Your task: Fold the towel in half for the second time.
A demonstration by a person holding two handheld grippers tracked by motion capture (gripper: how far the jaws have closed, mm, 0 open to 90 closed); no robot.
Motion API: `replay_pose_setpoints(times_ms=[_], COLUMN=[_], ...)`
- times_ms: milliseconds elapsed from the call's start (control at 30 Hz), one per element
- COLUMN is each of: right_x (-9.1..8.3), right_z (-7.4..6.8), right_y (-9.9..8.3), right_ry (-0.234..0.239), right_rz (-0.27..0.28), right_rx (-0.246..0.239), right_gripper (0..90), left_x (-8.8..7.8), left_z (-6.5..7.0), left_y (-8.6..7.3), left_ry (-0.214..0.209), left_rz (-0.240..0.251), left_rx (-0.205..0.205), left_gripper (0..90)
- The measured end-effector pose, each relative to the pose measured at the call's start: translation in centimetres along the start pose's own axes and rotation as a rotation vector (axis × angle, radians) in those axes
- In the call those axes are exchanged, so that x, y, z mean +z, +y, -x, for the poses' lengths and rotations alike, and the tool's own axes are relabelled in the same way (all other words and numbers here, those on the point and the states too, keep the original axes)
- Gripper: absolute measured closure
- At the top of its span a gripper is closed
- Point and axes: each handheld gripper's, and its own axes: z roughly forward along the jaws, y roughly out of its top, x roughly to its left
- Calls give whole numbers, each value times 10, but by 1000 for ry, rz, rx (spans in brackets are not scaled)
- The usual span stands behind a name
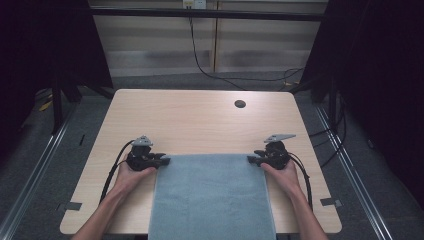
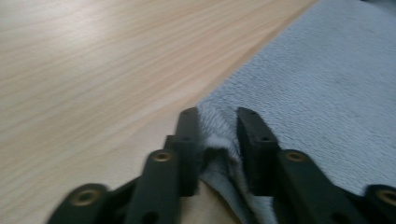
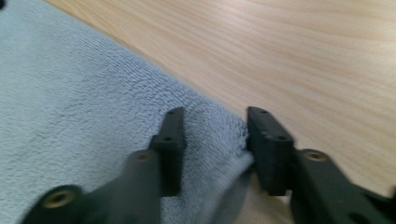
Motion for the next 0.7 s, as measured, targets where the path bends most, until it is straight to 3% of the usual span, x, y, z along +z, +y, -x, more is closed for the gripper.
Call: replay_pose_setpoints(times_ms=[67,167,233,367,533,700], right_x=[-2,-7,-12,-24,-41,-48], right_z=[1,1,1,2,5,10], right_y=[0,2,6,24,55,80], right_ry=[33,47,49,34,1,-22], right_rz=[7,36,65,114,187,239], right_rx=[25,43,48,43,16,20], right_gripper=[746,813,825,834,837,838], left_x=[-2,-6,-10,-19,-31,-38], left_z=[0,0,-2,-8,-15,-20], left_y=[1,4,11,31,67,96], left_ry=[-15,-12,-9,-11,23,46], left_rz=[4,44,73,167,235,292], left_rx=[-10,-32,-32,-70,-48,-45], left_gripper=[798,827,836,845,848,848])
